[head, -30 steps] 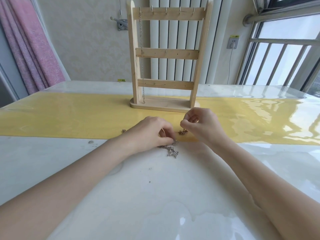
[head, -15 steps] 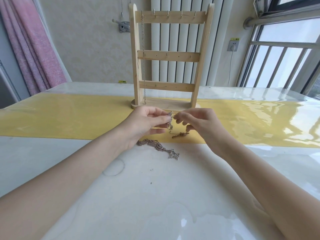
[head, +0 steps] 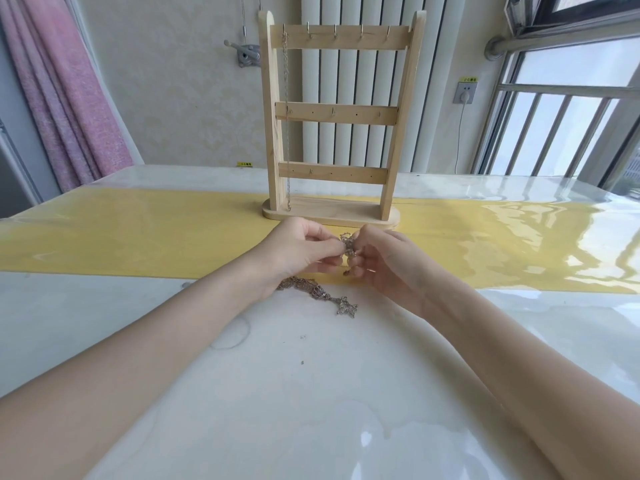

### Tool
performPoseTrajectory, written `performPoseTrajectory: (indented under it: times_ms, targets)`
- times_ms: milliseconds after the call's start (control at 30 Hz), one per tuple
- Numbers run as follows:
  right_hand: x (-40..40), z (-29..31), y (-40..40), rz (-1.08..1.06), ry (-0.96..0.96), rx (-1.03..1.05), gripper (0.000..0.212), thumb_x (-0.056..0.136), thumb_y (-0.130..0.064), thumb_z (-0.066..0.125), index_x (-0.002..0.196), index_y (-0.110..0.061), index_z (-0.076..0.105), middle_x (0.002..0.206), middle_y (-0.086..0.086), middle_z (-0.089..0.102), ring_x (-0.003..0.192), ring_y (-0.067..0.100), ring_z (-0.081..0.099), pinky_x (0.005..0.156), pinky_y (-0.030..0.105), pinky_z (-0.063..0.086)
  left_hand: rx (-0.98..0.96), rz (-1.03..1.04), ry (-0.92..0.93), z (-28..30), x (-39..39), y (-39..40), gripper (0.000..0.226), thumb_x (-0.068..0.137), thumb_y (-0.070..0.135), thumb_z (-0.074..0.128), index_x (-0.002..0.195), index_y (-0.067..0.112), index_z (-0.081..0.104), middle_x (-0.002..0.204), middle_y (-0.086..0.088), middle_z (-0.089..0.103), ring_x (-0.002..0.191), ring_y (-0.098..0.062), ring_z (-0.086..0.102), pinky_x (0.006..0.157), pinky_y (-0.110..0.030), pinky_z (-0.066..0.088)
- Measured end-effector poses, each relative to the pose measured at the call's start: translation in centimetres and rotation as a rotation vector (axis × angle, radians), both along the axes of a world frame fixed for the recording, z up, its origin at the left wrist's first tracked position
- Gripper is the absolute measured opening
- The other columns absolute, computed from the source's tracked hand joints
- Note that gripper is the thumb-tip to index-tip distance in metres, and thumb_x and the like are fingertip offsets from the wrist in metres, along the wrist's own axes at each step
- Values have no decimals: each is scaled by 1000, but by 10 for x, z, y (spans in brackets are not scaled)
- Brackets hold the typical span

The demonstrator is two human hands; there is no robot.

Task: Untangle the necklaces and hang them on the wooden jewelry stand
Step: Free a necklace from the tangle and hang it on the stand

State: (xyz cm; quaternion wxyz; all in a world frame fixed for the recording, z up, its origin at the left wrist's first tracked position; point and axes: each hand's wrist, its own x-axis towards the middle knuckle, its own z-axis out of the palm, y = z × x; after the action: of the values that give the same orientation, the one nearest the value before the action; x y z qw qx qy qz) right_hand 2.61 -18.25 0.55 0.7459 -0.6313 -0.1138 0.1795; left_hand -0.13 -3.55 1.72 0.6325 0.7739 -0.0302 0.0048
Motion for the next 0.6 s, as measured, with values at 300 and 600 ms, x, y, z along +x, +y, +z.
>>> performPoseTrajectory:
  times_ms: [300, 600]
  targets:
    - [2, -3, 5, -16, -150, 64, 23, 87, 12, 48, 83, -11, 48, 55, 1, 47, 51, 14, 36, 54, 20, 33, -231, 97, 1, 0, 3, -3, 22, 89, 0, 53, 70, 10, 47, 70, -4, 54, 60, -10, 53, 62, -20, 56]
    - [-2, -7, 7, -264, -349, -53, 23, 84, 10, 49, 77, -12, 46, 64, 3, 42, 55, 13, 36, 54, 23, 31, 334, 125, -264, -7, 3, -7, 25, 81, 3, 63, 69, 17, 46, 73, -1, 61, 70, -20, 65, 71, -30, 52]
